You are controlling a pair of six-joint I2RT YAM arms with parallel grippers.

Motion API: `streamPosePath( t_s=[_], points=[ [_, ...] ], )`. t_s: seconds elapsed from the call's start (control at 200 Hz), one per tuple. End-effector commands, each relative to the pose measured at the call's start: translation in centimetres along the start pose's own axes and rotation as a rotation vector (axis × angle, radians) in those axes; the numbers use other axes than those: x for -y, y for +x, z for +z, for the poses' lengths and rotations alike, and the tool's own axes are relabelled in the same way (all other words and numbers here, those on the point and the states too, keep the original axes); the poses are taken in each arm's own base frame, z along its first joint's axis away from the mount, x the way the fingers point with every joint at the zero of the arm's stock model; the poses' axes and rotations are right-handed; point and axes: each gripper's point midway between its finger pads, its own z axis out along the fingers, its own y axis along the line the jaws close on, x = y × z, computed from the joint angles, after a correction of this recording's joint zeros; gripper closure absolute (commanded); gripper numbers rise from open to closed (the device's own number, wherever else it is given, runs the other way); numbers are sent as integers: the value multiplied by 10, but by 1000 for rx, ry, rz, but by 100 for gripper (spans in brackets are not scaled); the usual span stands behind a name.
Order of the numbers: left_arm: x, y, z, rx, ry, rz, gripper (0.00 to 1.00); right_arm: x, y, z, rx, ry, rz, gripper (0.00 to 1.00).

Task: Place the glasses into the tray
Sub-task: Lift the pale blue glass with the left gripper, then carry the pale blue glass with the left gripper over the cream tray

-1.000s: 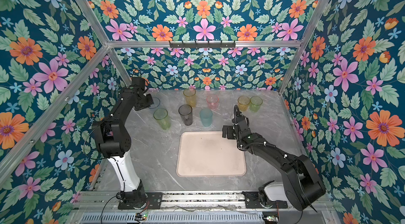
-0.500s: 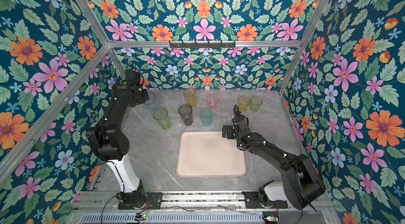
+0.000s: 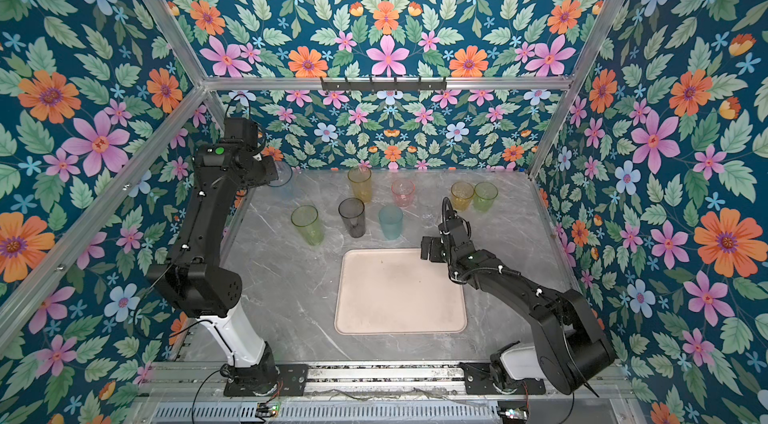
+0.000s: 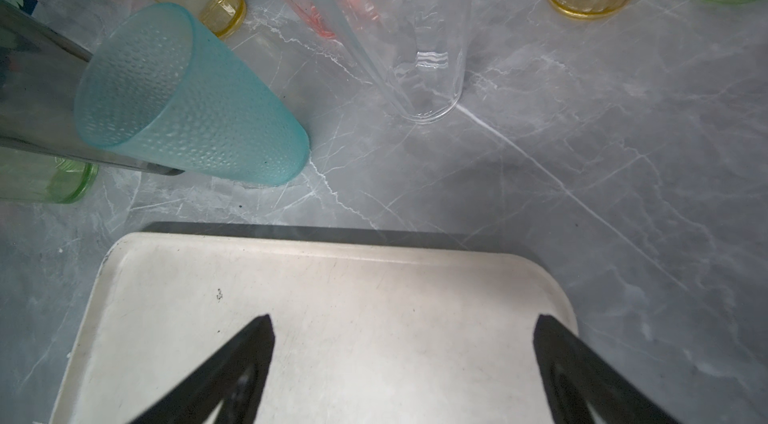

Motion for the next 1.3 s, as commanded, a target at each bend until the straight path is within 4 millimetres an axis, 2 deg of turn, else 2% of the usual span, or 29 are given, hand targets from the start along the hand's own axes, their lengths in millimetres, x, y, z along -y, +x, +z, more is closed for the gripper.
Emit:
streamPosePath(
  t_s=[0.0, 0.09, 0.245, 0.63, 0.945, 1.12, 1.295],
  points=[
    [5, 1, -19, 15, -7, 35, 100, 2, -1, 0, 3, 15, 5, 1],
    [15, 2, -33, 35, 0, 60, 100, 3, -2, 0, 6, 19, 4, 1],
    [46, 13, -53, 46, 46, 119, 100, 5, -1, 3, 4, 33, 4, 1],
    [102, 56, -71, -27, 196, 196, 100, 6, 0, 6, -1, 40, 6, 1],
    [126, 84, -75, -60, 248, 230, 100, 6, -1, 7, -4, 45, 5, 1],
    [141, 107, -76, -75, 277, 250, 100, 7, -1, 8, -6, 47, 6, 1],
    [147, 125, -77, -86, 283, 264, 100, 7, -1, 8, -7, 47, 8, 1]
  ],
)
